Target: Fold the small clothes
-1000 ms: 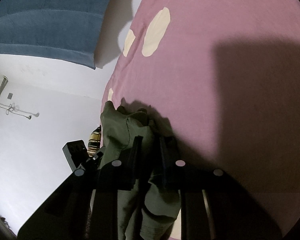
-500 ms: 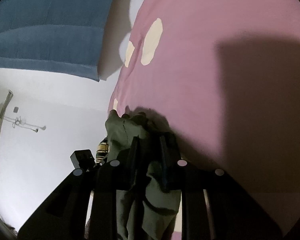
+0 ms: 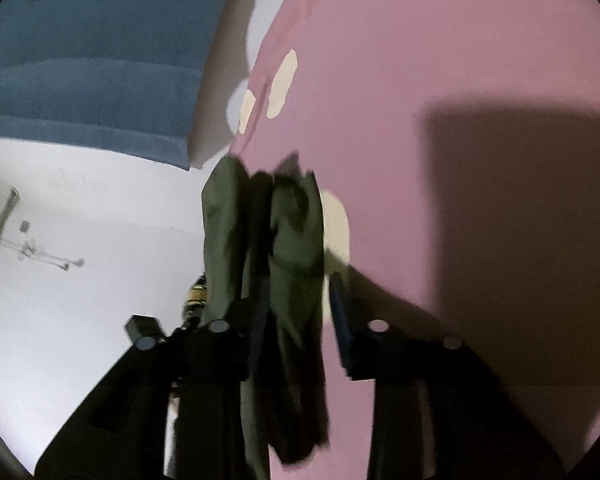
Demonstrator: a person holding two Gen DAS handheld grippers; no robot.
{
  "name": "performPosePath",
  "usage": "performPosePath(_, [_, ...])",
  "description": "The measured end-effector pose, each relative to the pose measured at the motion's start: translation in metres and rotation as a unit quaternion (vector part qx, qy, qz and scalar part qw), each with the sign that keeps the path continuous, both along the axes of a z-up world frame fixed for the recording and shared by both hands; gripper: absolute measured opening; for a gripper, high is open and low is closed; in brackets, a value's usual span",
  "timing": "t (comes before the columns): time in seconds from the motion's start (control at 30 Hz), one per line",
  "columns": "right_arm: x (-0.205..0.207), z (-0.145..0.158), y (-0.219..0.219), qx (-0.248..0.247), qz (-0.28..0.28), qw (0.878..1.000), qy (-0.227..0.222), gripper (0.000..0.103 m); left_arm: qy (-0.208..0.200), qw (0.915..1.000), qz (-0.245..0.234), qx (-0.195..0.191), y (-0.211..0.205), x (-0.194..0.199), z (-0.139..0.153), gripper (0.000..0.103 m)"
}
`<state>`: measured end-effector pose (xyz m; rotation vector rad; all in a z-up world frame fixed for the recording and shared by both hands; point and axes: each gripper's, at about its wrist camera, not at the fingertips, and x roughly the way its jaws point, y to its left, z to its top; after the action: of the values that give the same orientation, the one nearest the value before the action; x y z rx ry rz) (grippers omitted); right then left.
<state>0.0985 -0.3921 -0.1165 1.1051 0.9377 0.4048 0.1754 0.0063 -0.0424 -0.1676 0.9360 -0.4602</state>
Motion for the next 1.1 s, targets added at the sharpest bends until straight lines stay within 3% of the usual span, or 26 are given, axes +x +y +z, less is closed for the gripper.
performPosePath(0.1, [-0.033, 0.017, 0.006, -0.049, -0.011, 0.999, -0.008, 0.057, -0.033, 0.9983, 0.023, 0.041, 0.003, -0.036, 0.012, 0.084])
performPosePath(0.27, [-0.075, 0.044, 0.03, -0.172, -0.022, 0.985, -0.006, 0.071, -0.068, 0.9937, 0.042, 0.078, 0.0, -0.091, 0.026, 0.085])
performPosePath(0.37, [-0.096, 0.056, 0.052, -0.26, -0.025, 0.965, -0.009, 0.073, -0.08, 0.9918, 0.054, 0.084, -0.006, -0.115, 0.029, 0.086])
performPosePath(0.57, [-0.133, 0.079, 0.078, -0.369, -0.073, 0.925, -0.047, 0.087, -0.092, 0.9873, 0.062, 0.114, -0.021, -0.155, 0.025, 0.086])
performPosePath(0.73, [-0.141, 0.084, 0.099, -0.405, -0.066, 0.909, -0.07, 0.091, -0.097, 0.9858, 0.067, 0.119, -0.023, -0.173, 0.023, 0.086])
performPosePath(0.93, [-0.142, 0.073, 0.135, -0.421, -0.007, 0.904, -0.075, 0.091, -0.111, 0.9821, 0.076, 0.132, -0.027, -0.187, 0.023, 0.086])
performPosePath(1.1, [-0.145, 0.07, 0.145, -0.426, 0.008, 0.902, -0.071, 0.091, -0.114, 0.9794, 0.08, 0.146, -0.031, -0.192, 0.023, 0.086])
